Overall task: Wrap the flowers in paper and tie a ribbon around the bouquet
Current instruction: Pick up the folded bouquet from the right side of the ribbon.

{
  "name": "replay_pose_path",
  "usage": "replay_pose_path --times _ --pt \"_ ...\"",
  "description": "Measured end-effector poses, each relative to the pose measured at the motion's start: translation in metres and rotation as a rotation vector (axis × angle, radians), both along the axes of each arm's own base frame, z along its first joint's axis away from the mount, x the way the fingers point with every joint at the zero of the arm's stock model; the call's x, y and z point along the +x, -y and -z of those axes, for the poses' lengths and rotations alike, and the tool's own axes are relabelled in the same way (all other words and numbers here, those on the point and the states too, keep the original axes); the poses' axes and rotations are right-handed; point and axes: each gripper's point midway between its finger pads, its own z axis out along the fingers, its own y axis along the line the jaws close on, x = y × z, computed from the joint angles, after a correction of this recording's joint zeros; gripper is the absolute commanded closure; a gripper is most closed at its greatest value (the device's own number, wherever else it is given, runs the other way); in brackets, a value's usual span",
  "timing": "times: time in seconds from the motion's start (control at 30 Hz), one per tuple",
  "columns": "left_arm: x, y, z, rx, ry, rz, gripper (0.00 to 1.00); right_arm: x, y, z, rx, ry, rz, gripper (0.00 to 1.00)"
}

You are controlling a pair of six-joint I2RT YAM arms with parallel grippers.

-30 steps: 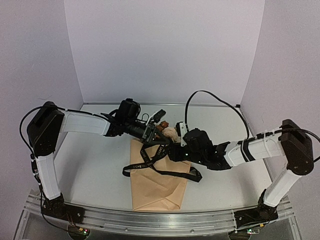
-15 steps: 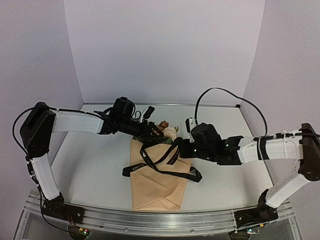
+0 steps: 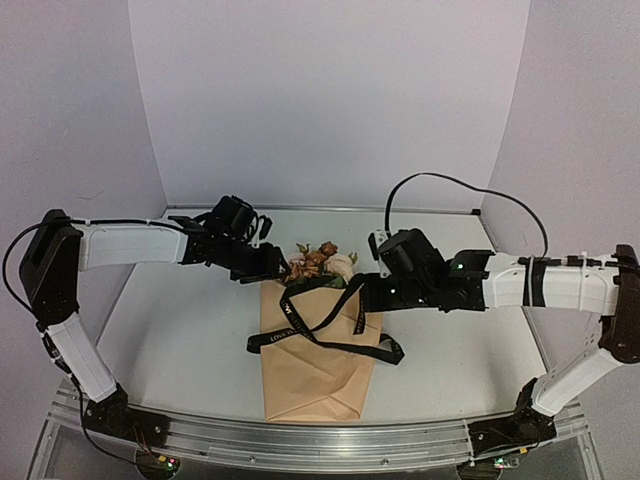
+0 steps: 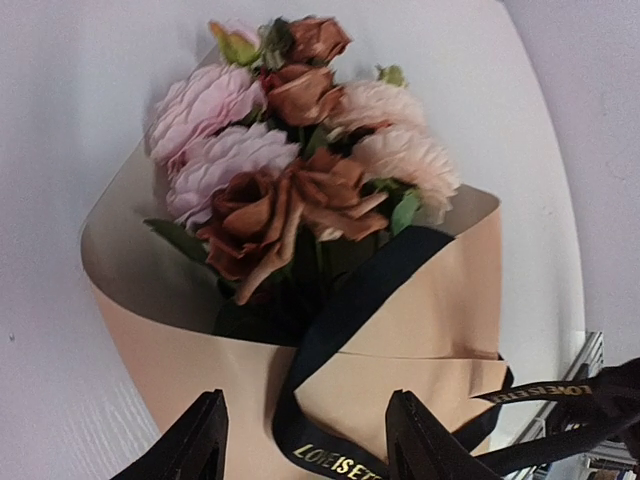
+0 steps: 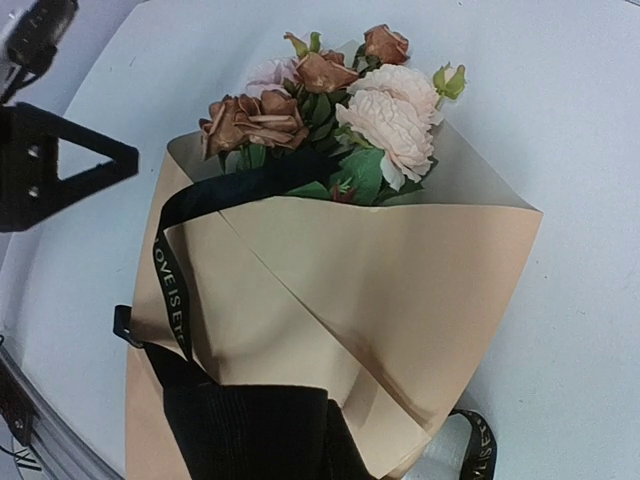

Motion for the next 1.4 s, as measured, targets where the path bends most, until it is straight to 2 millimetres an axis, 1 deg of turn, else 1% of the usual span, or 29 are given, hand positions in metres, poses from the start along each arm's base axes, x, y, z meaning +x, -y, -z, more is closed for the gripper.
replay_pose_path --times 0.07,0.17,0.27,0.37,0.47,0.6,0.7,0.87,0.97,1.03,1.27,1.33,1.4 --pt "-0.003 -0.003 0.015 0.037 -0.034 0.000 0.41 -0.001 -0.002 -0.003 0.001 -0.012 -0.010 1.00" --pt "-0.010 -0.004 0.032 0.077 -0.072 0.013 0.41 -0.005 -0.003 -0.004 -0.007 -0.033 -0.023 1.00" --pt "-0.016 -0.002 0.043 0.105 -0.095 0.034 0.41 -0.008 -0.003 -0.001 -0.022 -0.057 -0.033 1.00" --pt "-0.017 0.003 0.048 0.111 -0.102 0.044 0.41 -0.011 -0.003 0.002 -0.034 -0.080 -0.044 1.00" --pt "-0.016 0.008 0.047 0.107 -0.102 0.054 0.45 -0.013 -0.003 0.004 -0.042 -0.095 -0.050 1.00" --pt "-0.011 0.015 0.044 0.100 -0.092 0.059 0.50 -0.013 -0.003 0.008 -0.054 -0.111 -0.052 1.00" --pt "-0.007 0.019 0.044 0.100 -0.087 0.063 0.62 -0.013 -0.002 0.012 -0.062 -0.123 -0.049 1.00" --pt "-0.006 0.021 0.049 0.117 -0.094 0.075 0.88 -0.011 0.002 0.014 -0.060 -0.142 -0.040 1.00" --pt "-0.007 0.020 0.051 0.128 -0.100 0.075 0.98 -0.010 0.002 0.014 -0.052 -0.153 -0.038 1.00" --pt "-0.006 0.020 0.050 0.131 -0.096 0.078 1.00 -0.010 0.002 0.012 -0.045 -0.159 -0.037 1.00" --pt "-0.003 0.020 0.045 0.132 -0.078 0.067 1.00 -0.010 0.005 0.011 -0.040 -0.197 -0.039 1.00" --pt "0.000 0.020 0.039 0.126 -0.059 0.059 1.00 -0.010 0.006 0.010 -0.037 -0.206 -0.039 1.00" --pt "0.004 0.021 0.025 0.105 -0.021 0.048 1.00 -0.008 0.006 0.009 -0.030 -0.215 -0.038 1.00"
